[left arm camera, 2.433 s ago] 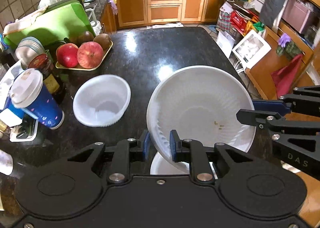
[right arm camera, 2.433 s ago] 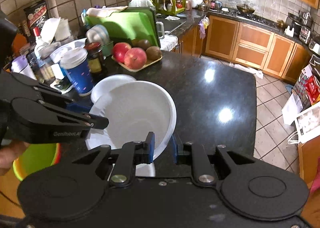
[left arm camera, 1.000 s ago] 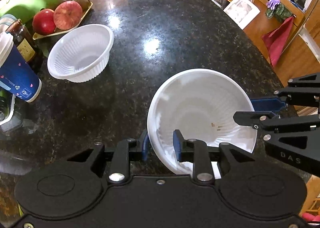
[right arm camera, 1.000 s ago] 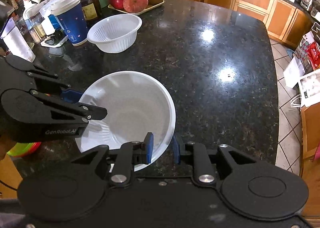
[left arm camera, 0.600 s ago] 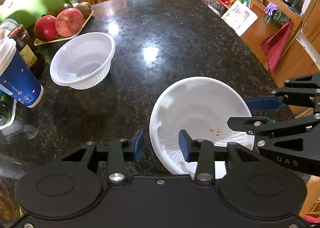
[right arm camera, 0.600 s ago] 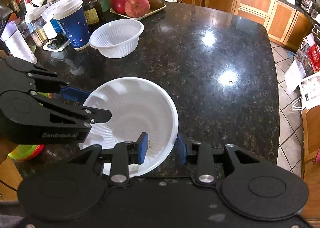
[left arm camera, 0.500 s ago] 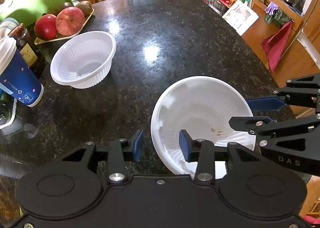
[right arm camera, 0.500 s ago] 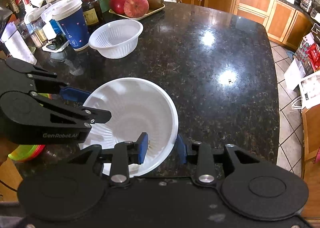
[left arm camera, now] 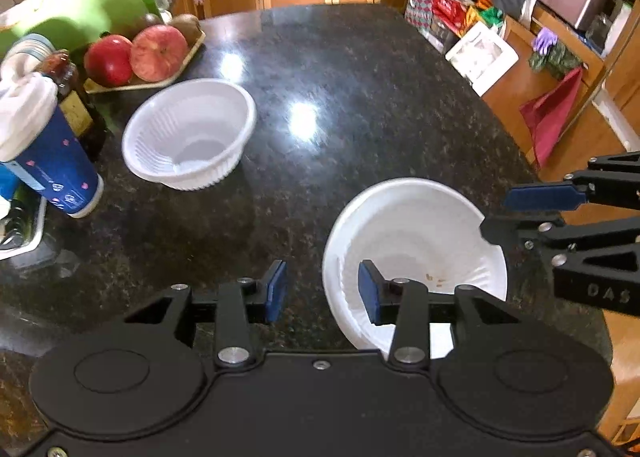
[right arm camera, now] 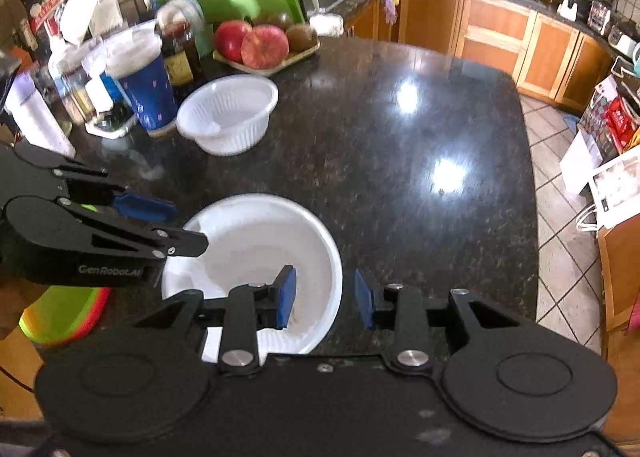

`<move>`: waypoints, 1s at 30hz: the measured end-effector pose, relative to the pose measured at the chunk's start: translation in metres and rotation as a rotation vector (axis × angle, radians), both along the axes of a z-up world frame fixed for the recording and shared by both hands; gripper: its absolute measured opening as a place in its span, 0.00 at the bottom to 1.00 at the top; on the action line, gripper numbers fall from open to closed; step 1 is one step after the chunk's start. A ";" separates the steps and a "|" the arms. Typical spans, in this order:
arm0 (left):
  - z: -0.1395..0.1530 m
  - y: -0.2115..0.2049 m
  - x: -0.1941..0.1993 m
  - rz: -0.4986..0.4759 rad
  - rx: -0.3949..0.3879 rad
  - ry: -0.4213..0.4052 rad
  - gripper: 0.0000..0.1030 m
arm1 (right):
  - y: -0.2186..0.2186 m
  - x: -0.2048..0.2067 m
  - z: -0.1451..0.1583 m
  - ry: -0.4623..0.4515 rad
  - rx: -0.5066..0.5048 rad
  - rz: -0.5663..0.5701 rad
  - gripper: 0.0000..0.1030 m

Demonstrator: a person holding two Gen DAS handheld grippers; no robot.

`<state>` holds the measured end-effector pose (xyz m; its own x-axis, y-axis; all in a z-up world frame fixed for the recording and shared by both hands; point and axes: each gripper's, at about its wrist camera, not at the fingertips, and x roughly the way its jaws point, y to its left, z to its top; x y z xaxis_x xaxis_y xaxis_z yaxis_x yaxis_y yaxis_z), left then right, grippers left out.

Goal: Organize plates and bowls
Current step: 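Carry the held white bowl across the counter with the left gripper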

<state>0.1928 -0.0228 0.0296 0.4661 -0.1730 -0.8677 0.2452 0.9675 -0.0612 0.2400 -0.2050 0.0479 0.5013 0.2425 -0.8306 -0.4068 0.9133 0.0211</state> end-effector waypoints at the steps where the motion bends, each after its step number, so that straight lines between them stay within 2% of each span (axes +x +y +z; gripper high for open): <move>1: 0.004 0.003 0.001 0.005 -0.007 -0.008 0.48 | 0.000 0.000 0.005 -0.012 0.007 0.001 0.34; 6: 0.034 0.035 0.007 0.091 -0.046 -0.085 0.50 | 0.009 0.009 0.037 -0.065 0.066 0.018 0.34; 9: 0.046 0.055 0.014 0.168 -0.060 -0.126 0.51 | 0.023 0.019 0.053 -0.078 0.110 0.027 0.41; 14: 0.052 0.079 0.032 0.254 -0.041 -0.166 0.51 | 0.054 0.045 0.061 -0.084 0.144 0.044 0.46; 21: 0.035 0.097 0.061 0.310 -0.044 -0.122 0.50 | 0.089 0.100 0.034 0.074 0.169 -0.026 0.45; 27: 0.021 0.102 0.076 0.309 -0.004 -0.098 0.50 | 0.112 0.131 0.004 0.077 0.105 -0.058 0.45; 30: 0.011 0.105 0.086 0.299 -0.001 -0.074 0.50 | 0.119 0.147 -0.010 0.102 0.079 -0.067 0.36</move>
<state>0.2791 0.0818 0.0405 0.5583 -0.0194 -0.8294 -0.0468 0.9974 -0.0549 0.3869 -0.0860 0.0378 0.4327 0.2777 -0.8577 -0.3371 0.9322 0.1318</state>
